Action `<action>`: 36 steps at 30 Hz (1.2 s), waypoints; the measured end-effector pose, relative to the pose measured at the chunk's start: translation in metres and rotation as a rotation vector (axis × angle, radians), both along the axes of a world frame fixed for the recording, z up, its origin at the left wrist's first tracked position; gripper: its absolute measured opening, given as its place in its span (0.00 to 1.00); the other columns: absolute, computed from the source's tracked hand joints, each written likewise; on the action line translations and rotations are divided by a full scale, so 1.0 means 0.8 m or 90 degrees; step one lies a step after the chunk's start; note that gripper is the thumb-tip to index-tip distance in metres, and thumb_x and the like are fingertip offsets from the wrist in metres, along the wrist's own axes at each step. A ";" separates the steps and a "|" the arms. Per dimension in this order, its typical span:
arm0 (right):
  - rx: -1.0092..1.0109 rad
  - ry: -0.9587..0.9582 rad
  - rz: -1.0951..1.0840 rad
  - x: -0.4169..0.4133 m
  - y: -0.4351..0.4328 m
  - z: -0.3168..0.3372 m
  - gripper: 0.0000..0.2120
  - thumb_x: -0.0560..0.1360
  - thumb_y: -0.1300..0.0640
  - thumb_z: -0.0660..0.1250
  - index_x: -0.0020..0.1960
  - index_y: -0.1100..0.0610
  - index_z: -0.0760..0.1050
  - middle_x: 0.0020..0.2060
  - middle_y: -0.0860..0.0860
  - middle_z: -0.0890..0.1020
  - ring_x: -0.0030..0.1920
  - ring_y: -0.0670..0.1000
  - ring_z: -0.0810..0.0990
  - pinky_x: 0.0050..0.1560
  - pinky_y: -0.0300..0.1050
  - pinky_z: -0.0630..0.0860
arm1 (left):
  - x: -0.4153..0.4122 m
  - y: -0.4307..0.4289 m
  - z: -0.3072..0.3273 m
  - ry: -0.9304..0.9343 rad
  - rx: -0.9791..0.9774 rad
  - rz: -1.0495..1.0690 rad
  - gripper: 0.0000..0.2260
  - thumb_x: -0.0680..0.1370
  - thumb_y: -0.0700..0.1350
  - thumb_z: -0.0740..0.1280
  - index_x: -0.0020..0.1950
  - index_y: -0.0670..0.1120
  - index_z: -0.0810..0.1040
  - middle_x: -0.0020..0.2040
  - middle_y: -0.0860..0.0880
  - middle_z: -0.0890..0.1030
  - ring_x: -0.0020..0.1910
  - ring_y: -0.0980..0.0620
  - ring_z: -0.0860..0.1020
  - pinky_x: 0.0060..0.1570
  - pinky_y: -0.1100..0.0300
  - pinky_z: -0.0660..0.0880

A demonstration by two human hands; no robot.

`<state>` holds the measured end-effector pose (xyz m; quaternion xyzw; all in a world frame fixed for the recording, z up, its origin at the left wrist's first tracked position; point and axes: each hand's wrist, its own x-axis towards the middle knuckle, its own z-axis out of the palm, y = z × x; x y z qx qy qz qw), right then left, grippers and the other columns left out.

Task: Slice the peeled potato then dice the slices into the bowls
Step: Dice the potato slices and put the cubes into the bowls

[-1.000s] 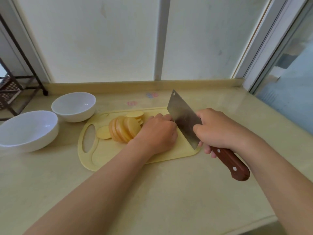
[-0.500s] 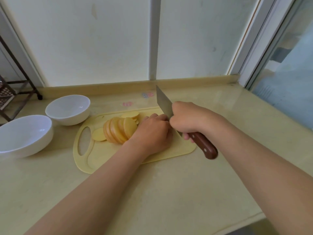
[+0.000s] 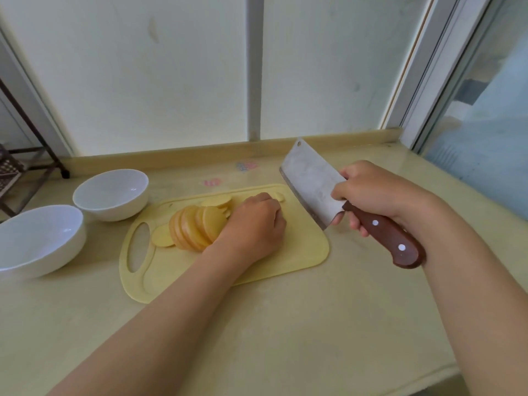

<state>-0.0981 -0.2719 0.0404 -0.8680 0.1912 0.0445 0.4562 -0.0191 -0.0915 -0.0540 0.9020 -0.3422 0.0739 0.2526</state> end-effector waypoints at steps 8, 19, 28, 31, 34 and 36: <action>0.138 -0.039 -0.007 0.015 -0.029 -0.040 0.10 0.79 0.65 0.60 0.56 0.63 0.77 0.36 0.63 0.85 0.23 0.52 0.72 0.25 0.43 0.73 | 0.007 -0.002 0.015 0.086 -0.026 0.116 0.12 0.79 0.42 0.62 0.61 0.44 0.78 0.56 0.48 0.78 0.54 0.49 0.76 0.53 0.60 0.72; 0.274 -0.121 -0.002 0.013 -0.040 -0.044 0.03 0.79 0.66 0.60 0.50 0.63 0.73 0.36 0.67 0.84 0.21 0.52 0.69 0.21 0.41 0.69 | 0.003 -0.012 0.035 0.159 -0.143 0.165 0.16 0.80 0.39 0.58 0.64 0.47 0.78 0.63 0.49 0.79 0.62 0.50 0.76 0.63 0.59 0.71; 0.357 -0.176 -0.025 0.008 -0.039 -0.043 0.05 0.80 0.68 0.58 0.46 0.63 0.71 0.36 0.69 0.82 0.20 0.50 0.69 0.20 0.40 0.68 | 0.023 -0.027 0.047 0.222 0.098 0.133 0.17 0.80 0.40 0.57 0.69 0.47 0.72 0.68 0.47 0.74 0.64 0.46 0.74 0.64 0.53 0.72; 0.357 -0.177 -0.038 0.009 -0.040 -0.044 0.05 0.79 0.68 0.58 0.48 0.64 0.72 0.35 0.67 0.83 0.20 0.51 0.69 0.20 0.40 0.69 | 0.025 -0.033 0.046 0.182 0.196 0.063 0.16 0.80 0.40 0.54 0.64 0.47 0.76 0.63 0.48 0.76 0.61 0.44 0.75 0.62 0.50 0.73; 0.361 -0.174 -0.039 0.009 -0.041 -0.045 0.04 0.79 0.68 0.58 0.49 0.64 0.71 0.36 0.67 0.83 0.20 0.51 0.69 0.20 0.41 0.69 | 0.031 -0.032 0.049 0.126 0.263 0.011 0.16 0.77 0.36 0.55 0.55 0.46 0.80 0.51 0.48 0.79 0.51 0.45 0.77 0.54 0.48 0.76; 0.359 -0.170 -0.033 0.010 -0.040 -0.046 0.04 0.79 0.67 0.58 0.49 0.64 0.72 0.36 0.66 0.83 0.21 0.51 0.69 0.21 0.41 0.69 | 0.033 -0.029 0.051 0.114 0.278 -0.004 0.19 0.75 0.34 0.55 0.57 0.47 0.81 0.50 0.48 0.80 0.51 0.46 0.76 0.54 0.49 0.76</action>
